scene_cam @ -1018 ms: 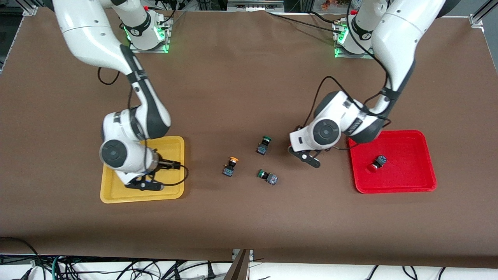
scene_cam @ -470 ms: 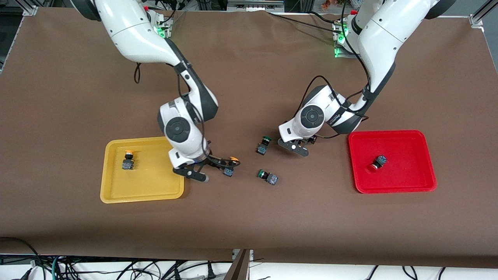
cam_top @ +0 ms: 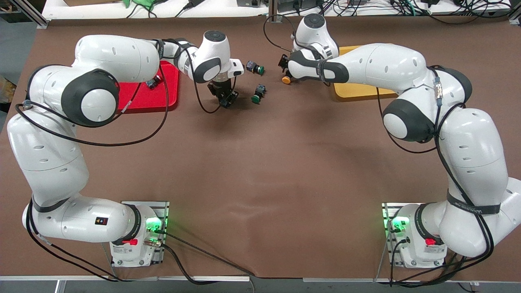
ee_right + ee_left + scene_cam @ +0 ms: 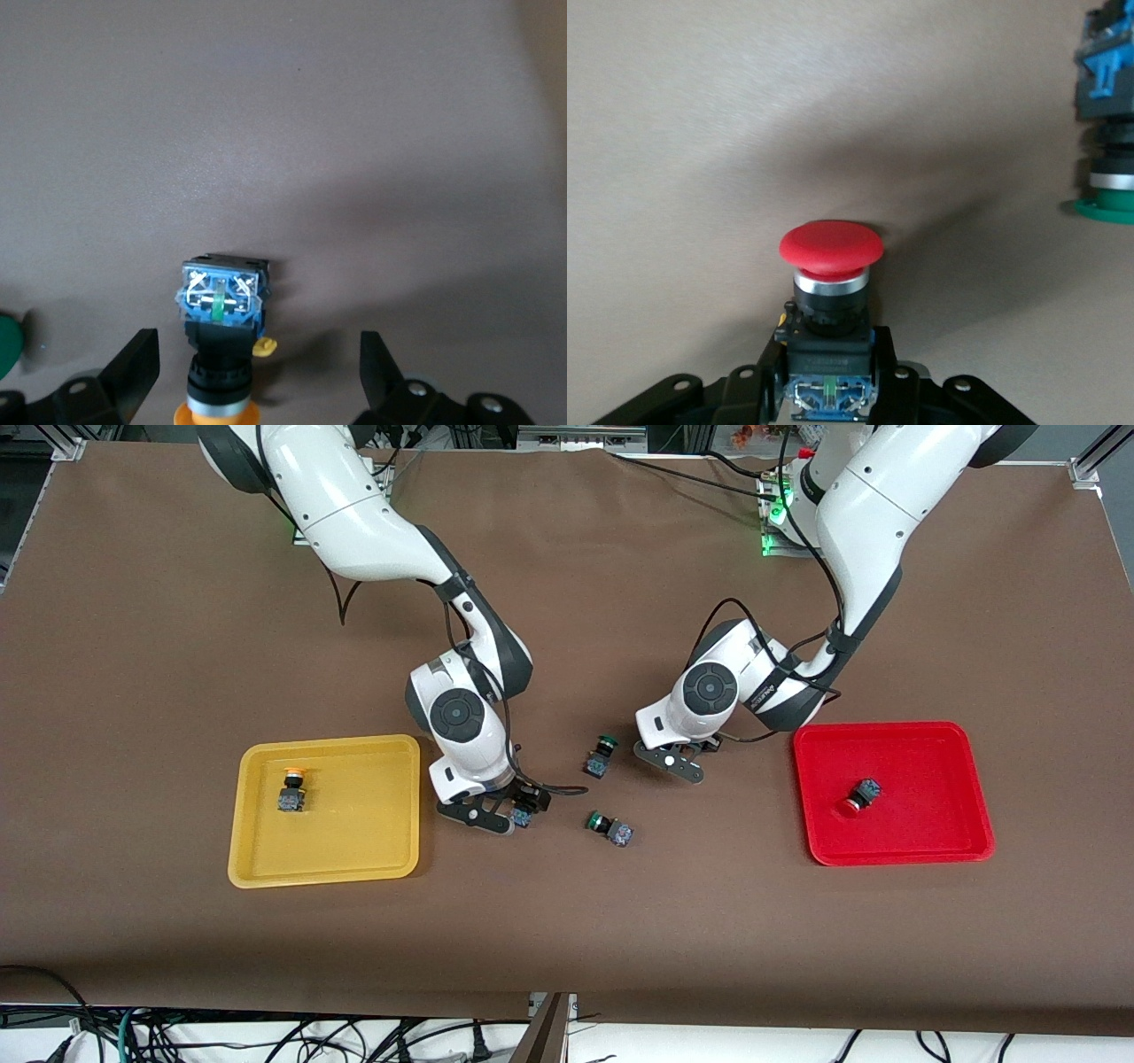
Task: Place red and yellow buttons in trays
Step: 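Grasp the yellow button with the right gripper while the left carries red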
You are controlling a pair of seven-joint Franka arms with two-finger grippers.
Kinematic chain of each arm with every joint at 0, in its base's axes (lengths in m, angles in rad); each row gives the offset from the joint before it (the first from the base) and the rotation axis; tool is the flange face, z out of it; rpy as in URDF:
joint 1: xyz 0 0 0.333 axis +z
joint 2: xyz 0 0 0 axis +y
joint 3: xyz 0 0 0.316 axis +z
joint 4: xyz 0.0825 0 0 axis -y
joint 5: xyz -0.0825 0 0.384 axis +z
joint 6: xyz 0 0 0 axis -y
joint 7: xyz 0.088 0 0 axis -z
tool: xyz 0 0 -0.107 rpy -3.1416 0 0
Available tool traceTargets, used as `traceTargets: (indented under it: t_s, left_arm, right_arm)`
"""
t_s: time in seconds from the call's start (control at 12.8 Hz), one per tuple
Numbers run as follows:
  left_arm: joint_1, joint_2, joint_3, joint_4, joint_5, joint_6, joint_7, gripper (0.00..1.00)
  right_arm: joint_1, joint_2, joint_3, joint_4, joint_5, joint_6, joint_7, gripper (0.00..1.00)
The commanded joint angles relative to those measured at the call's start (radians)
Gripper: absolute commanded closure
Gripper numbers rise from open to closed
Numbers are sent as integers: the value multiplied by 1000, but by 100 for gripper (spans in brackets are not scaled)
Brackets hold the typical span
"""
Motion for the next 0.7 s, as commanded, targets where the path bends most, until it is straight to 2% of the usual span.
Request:
traceTargets:
  t_s: [0.0, 0.08, 0.16, 0.23, 0.31, 0.39, 0.47, 0.63]
  left_arm:
    - [45, -68, 1, 29, 29, -115, 48, 93]
    - [75, -80, 1, 69, 29, -186, 134, 93]
    - [117, -83, 0, 104, 28, -256, 220, 93]
    - [156, -93, -2, 135, 28, -313, 297, 93]
    - [183, -103, 0, 154, 28, -352, 357, 93]
    - [212, -123, 4, 160, 28, -373, 404, 93]
    - [267, -142, 6, 158, 29, -386, 470, 92]
    - [400, -152, 6, 160, 29, -390, 713, 91]
  right_arm:
    - [14, 30, -13, 36, -13, 23, 18, 2]
    - [14, 30, -13, 36, -14, 29, 7, 22]
    - [14, 32, -13, 36, -14, 29, 1, 51]
    - [14, 32, -13, 36, -14, 28, 0, 74]
    - [12, 33, -15, 36, -14, 28, -2, 90]
    - [12, 32, -15, 36, -14, 26, -8, 100]
    - [6, 24, -18, 36, -19, 15, -23, 100]
    - [-3, -17, -33, 37, -25, -107, -75, 100]
